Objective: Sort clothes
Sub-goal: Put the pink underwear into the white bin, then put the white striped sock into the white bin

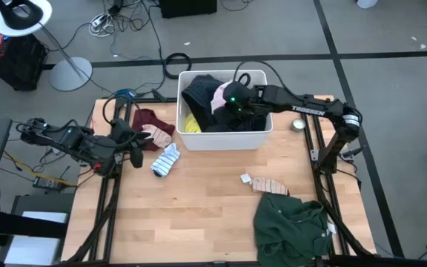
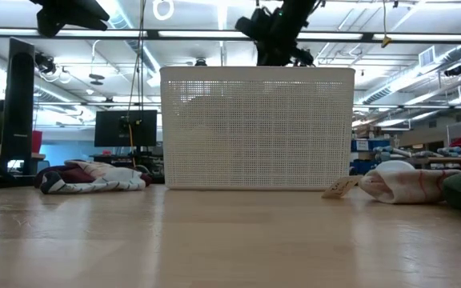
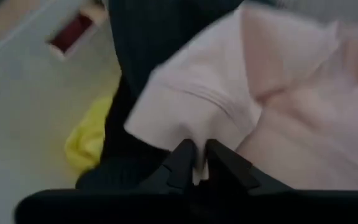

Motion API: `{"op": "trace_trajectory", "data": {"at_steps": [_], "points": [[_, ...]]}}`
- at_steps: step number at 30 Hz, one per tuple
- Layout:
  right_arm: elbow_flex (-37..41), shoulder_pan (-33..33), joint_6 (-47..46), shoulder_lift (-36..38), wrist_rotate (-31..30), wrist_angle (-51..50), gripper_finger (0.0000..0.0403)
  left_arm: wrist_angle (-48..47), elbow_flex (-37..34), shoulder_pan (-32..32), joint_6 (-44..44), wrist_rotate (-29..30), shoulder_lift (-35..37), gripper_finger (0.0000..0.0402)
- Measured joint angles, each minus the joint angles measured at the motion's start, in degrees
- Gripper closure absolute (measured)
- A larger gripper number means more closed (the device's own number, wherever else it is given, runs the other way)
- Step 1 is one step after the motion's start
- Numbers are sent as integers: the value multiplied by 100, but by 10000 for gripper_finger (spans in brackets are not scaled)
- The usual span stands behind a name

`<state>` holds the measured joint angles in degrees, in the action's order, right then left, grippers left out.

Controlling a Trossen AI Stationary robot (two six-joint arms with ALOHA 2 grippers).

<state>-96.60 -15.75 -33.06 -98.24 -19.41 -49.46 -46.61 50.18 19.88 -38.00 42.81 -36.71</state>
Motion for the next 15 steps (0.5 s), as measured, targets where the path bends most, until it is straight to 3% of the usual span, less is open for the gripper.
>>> {"op": "trace_trajectory", "data": {"at_steps": [6,15], "points": [[0,-15,-191,98,308,-212,279,2,-1,0,9,-90,-112,280],[0,76,-594,965,321,-512,193,4,-1,-1,-113,-305,-257,280]]}}
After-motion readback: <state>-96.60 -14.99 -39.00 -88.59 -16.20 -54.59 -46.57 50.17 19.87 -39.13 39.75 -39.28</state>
